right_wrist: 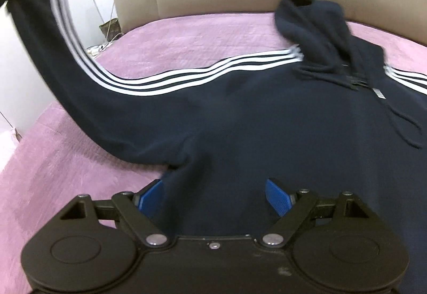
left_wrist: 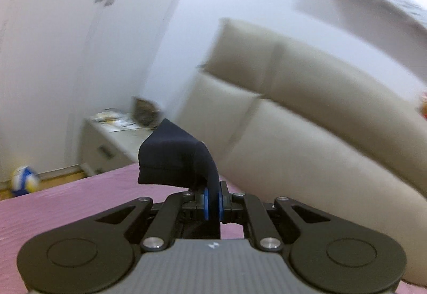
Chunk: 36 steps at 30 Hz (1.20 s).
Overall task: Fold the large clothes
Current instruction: 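Grasp the sleeve cuff with the left tool and lift it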
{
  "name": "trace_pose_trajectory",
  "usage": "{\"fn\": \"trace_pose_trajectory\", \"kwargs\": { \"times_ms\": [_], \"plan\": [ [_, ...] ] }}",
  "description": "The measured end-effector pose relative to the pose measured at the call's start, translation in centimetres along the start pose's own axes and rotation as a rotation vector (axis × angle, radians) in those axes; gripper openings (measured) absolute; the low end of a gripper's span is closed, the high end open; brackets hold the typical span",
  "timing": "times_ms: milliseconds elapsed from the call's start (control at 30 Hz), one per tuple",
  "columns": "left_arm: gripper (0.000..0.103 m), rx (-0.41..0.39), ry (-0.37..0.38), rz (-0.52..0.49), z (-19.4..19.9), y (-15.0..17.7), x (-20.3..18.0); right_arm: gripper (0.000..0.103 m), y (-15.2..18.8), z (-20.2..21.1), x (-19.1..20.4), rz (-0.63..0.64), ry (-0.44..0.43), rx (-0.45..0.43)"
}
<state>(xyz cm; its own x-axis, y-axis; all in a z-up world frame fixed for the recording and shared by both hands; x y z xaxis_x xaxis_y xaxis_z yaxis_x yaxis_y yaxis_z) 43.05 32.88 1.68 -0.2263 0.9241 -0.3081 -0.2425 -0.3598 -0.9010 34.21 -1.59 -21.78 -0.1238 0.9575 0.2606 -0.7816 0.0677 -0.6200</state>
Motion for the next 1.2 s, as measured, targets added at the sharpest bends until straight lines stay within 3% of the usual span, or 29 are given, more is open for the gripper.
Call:
{"fn": "trace_pose_trajectory", "kwargs": {
  "times_ms": [300,467,600,767,900,1067,1200],
  "plan": [
    [0.008,-0.039,0.298,-0.064,3.8,1.5,-19.0,0.099,2.0,8.3,-10.0,-0.170,0.023,-0.039],
    [0.008,-0.043,0.459,-0.086,5.0,5.3,-28.0,0.099,4.0,10.6,-15.5,-0.272,0.041,-0.041],
    [0.008,-0.010,0.554,-0.098,5.0,10.3,-34.1,0.099,5.4,11.2,-19.1,-0.334,0.075,-0.047],
    [0.008,0.041,0.595,-0.065,3.7,18.5,-38.7,0.099,6.6,13.2,-23.6,-0.396,0.137,-0.122],
    [0.008,0.126,0.616,-0.042,2.0,25.2,-41.3,0.099,7.1,15.0,-27.9,-0.493,0.177,-0.187],
    [0.008,0.164,0.643,-0.171,1.7,33.1,-44.1,0.099,7.9,16.3,-32.2,-0.598,0.179,-0.230],
    [0.009,0.254,0.669,-0.215,1.3,38.6,-44.8,0.100,8.0,17.1,-35.5,-0.728,0.154,-0.291]
  ]
}}
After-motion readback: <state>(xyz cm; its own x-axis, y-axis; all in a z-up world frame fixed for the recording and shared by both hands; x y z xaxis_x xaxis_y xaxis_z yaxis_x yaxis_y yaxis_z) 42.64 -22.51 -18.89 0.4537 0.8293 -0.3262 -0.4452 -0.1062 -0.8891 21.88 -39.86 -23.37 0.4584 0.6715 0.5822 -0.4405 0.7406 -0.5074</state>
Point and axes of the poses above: each gripper's, at about its wrist camera, not at the fingertips, and z roughly against the way its jaws point, x to its left, y to its underside, the point moved 8 cm from there along -z, roughly the way its jaws point, and after that the axes turned 3 degrees about -z, right-handed, at the moved point
